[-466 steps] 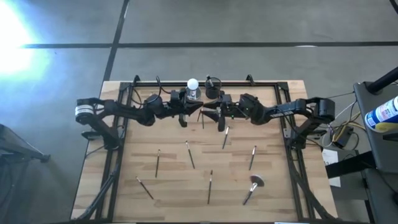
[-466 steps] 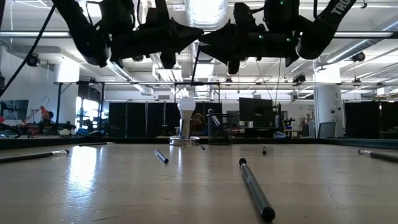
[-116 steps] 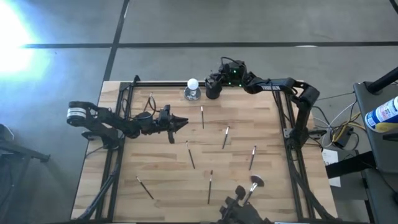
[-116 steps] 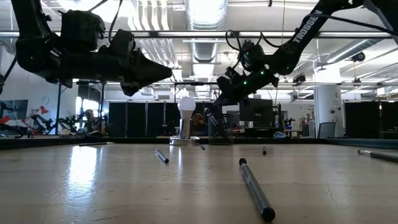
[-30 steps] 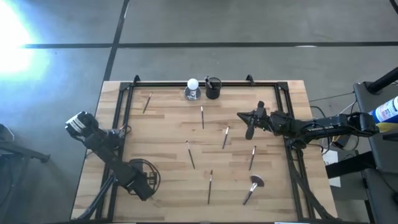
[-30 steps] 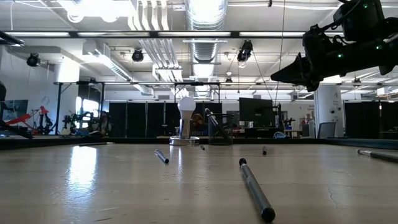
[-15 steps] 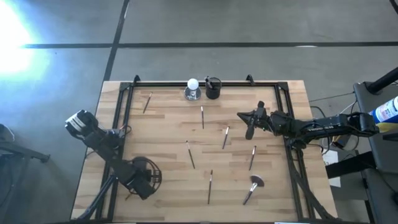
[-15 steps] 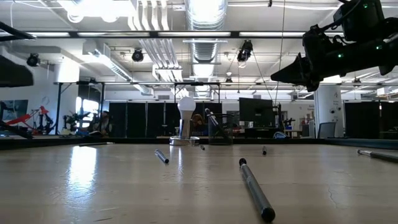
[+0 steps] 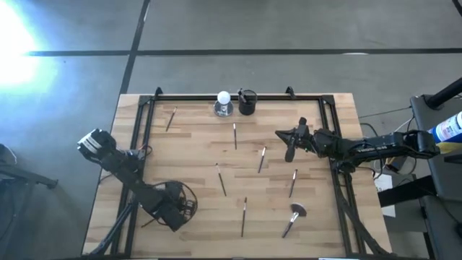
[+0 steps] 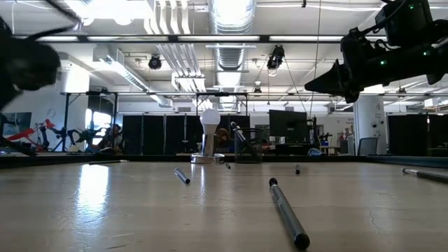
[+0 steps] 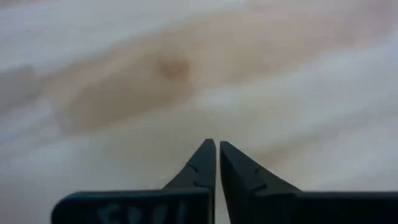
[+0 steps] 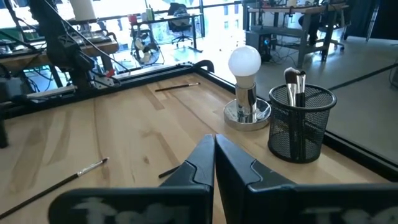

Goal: Pick & Place Makeup Supplies
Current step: Put the makeup brush into the black makeup holder

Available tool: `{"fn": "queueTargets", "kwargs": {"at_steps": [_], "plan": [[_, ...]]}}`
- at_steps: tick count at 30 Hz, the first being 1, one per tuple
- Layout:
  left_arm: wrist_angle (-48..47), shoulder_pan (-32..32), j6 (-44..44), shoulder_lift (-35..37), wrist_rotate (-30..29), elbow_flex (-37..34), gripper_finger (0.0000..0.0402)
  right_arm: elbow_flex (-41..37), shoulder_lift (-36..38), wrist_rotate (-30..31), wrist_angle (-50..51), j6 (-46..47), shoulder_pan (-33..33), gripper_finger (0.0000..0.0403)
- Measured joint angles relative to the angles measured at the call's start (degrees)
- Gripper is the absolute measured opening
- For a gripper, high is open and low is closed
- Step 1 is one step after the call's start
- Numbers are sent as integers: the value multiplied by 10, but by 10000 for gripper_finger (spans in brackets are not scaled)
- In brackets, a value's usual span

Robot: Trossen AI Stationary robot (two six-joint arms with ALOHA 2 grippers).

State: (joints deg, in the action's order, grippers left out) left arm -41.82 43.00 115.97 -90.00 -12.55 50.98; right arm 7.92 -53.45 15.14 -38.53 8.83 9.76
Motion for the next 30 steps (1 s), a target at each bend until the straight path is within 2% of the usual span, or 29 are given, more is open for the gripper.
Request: {"fn": "queueTargets", "kwargs": {"at_steps": [9, 20, 30], "plan": [[-23, 0, -130, 20, 150, 10, 78, 1, 0, 0, -10, 7, 0, 8], [-11, 0, -166, 18, 113, -16, 92, 2, 0, -1, -11, 12, 0, 8], [3, 3, -178, -17, 136, -15, 92, 2, 0, -1, -12, 11, 0, 8]]}}
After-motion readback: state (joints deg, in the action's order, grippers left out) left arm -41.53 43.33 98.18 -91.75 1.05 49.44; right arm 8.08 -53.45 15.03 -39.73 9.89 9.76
